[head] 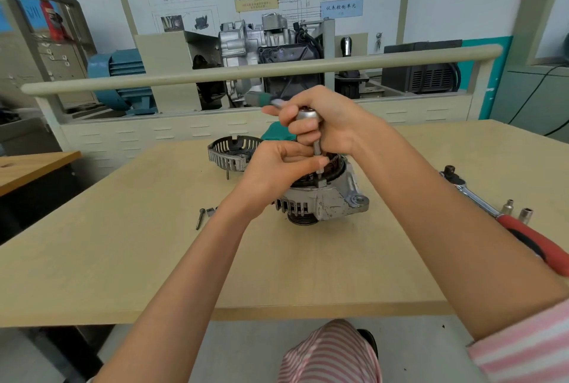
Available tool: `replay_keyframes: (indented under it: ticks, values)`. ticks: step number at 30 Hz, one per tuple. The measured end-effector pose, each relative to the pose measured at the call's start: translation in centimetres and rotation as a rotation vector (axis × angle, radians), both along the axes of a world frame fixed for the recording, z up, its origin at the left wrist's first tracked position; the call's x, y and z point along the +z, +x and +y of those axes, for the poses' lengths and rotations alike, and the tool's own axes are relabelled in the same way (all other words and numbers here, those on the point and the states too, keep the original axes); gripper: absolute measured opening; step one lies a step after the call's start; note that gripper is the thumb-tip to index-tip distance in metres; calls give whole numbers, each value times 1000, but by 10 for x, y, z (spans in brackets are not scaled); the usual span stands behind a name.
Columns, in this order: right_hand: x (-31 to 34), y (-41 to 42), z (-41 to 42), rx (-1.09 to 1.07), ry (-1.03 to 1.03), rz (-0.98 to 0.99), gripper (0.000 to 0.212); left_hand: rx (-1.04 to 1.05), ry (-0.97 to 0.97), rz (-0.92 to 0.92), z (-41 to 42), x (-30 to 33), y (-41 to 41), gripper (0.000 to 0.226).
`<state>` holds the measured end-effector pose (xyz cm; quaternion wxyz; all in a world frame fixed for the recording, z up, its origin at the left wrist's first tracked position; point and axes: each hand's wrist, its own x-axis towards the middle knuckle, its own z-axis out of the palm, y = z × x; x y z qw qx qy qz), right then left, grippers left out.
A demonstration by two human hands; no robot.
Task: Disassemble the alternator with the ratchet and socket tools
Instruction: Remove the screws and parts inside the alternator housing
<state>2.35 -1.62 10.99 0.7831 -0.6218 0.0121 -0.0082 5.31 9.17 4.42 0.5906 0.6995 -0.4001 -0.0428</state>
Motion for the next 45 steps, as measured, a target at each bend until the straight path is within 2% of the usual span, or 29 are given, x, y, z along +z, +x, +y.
replay_keyframes:
  ticks: [2,4,6,9,11,12,14,18,21,23,25,29,31,33,36,38,40,43,45]
  values:
    - [0,-3,-2,84,3,1,24,3,-12,11,0,0,-1,8]
    - [-1,-5,0,38,59,-14,22,16,-11,11,-2,1,-1,9]
    - [-4,-4,3,-136,136,-50,19,39,4,3,-4,1,-1,8]
    - [-12,4,15,-575,141,-140,17,61,27,-7,-3,2,-1,10]
    - [-15,7,21,-724,157,-198,12,64,43,-19,-4,2,-1,13]
    - [-15,8,22,-727,161,-201,12,69,45,-23,-4,1,-1,14]
    - [-11,8,16,-600,104,-146,17,75,39,-18,-3,1,-1,10]
    - [0,0,-1,-21,-42,-3,21,35,37,-24,-1,1,-1,11]
    - [1,-3,-7,155,-7,16,24,8,24,-17,1,1,-2,6]
    - [0,-5,-6,133,32,9,23,15,8,-7,-1,1,-3,9]
    - [-1,-5,-3,7,74,-11,19,43,-4,-7,-3,1,-4,11]
    - [-13,4,18,-665,182,-193,14,89,21,-37,-5,0,-4,16]
    - [-18,5,24,-833,230,-285,11,99,45,-55,-5,-1,-4,16]
    - [-16,5,21,-754,223,-238,16,81,41,-52,-4,0,-4,13]
    - [-5,2,7,-373,113,-53,24,37,47,-43,-1,1,-3,9]
    - [-2,0,-1,-112,88,-15,24,34,39,-43,0,0,-3,5]
    - [-2,-2,-5,16,82,-5,24,52,17,-45,-1,-1,-3,5]
    - [-2,-6,-2,-39,134,-19,22,66,5,-18,-4,-1,-4,10]
    - [-6,-2,6,-290,163,-77,19,74,1,-9,-6,-1,-4,11]
